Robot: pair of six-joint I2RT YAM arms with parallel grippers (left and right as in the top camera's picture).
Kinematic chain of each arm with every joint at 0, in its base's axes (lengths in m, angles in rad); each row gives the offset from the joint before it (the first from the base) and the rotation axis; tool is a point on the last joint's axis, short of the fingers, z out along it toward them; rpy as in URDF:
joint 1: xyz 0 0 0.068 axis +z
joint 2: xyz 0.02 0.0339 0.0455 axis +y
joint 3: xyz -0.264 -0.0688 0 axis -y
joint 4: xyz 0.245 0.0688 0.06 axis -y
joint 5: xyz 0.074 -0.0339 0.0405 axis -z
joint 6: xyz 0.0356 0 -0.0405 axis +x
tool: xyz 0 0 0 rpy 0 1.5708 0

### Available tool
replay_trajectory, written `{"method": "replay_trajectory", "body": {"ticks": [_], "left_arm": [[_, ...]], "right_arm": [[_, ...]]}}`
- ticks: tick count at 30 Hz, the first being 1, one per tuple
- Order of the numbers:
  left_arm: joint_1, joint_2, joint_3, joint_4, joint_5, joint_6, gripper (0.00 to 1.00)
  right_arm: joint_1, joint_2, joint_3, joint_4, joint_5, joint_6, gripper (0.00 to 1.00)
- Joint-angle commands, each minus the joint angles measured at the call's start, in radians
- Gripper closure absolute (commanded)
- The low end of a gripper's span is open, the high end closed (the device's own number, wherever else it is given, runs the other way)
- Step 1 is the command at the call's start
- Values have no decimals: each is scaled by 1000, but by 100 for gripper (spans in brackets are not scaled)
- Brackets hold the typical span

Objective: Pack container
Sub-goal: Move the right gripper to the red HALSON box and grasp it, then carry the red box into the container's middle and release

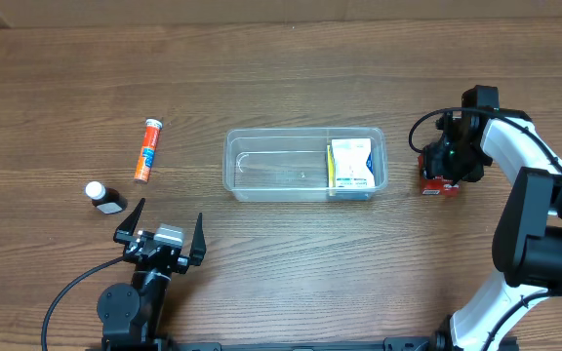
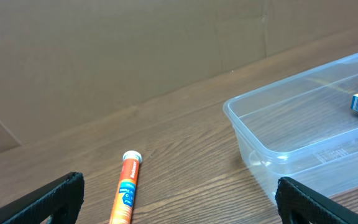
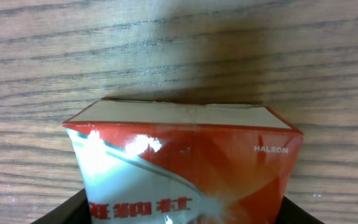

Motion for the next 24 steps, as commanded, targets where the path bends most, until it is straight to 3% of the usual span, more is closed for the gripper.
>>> {"method": "replay_trajectory", "body": {"ticks": [1,7,13,19,24], "left_arm": [[6,-10,-5,1,5,-7,0],[6,-10,-5,1,5,-7,0],[6,-10,-5,1,5,-7,0],[6,-10,-5,1,5,-7,0],[6,-10,-5,1,5,-7,0]], "right_arm": [[1,43,52,-76,-29,48,37],[1,31,363,-397,-84,69,38],[1,-53,647,-601,-203,64,37],[93,-144,737,-629,-441,65,37],[287,-146,736,-613,-525,92,37]]}}
